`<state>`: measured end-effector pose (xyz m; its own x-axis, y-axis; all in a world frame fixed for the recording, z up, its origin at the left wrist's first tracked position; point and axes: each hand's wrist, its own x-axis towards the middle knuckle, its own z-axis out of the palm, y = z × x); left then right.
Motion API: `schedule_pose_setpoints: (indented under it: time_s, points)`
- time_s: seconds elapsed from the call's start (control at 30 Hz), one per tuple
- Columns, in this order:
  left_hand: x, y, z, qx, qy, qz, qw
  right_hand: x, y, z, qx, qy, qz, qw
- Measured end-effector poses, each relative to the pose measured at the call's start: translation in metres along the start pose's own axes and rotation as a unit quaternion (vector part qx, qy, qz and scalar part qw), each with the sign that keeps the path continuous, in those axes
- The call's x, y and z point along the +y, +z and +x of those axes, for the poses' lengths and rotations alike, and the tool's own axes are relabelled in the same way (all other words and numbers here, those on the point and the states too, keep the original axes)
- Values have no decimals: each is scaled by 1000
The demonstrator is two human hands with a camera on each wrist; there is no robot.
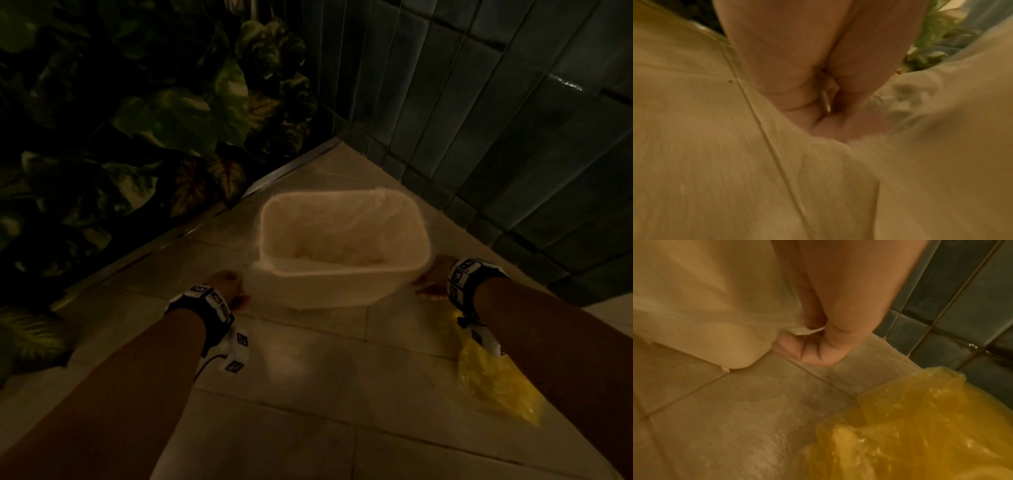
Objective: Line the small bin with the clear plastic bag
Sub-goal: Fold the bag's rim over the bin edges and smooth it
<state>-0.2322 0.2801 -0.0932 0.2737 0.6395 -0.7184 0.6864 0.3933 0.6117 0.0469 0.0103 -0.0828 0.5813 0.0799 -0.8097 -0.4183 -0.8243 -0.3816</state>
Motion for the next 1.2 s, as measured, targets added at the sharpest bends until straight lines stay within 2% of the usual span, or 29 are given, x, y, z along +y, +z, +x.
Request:
schedule_pose_setpoints:
  time_s: [0.03,0.17,0.3,0.47,0.57,0.63,0.7,0.83,0.93,1.0,1.1,1.17,1.2]
  points:
    - [1,1,0,21,-2,37,999,-1,1,2,6,-2,4,1000]
    - [4,11,-6,-17,3,147,989,-1,5,6,6,2,-6,1000]
    - [2,10,-8,40,-26,134,990,2,3,3,4,9,-24,1000]
    - [6,13,-5,52,-12,224,973,1,-4,-3,28,-26,-82,996]
    - [11,5,1,21,25,294,955,-3,-6,-5,22,-33,-70,997]
    - [17,-2,3,-14,3,272,962,-8,-12,-10,22,-40,-64,997]
    - [25,-12,2,-50,18,214,975,-15,-20,-16,37,-74,-44,996]
    - [45,-25,-8,-3,46,119,992,-30,-36,-38,58,-129,10,990]
    - [66,-23,-43,-34,37,50,997,-43,-39,-61,25,-132,58,989]
    - [78,-18,-59,-63,51,67,994,-51,-34,-77,-12,-137,69,988]
    - [88,-5,-79,-126,45,73,988,-57,-14,-93,-44,-141,17,989]
    - [90,5,-83,-122,56,124,983,-57,-1,-99,-35,-143,15,989]
    - [90,10,-81,-100,73,154,980,-56,4,-100,-28,-138,34,990]
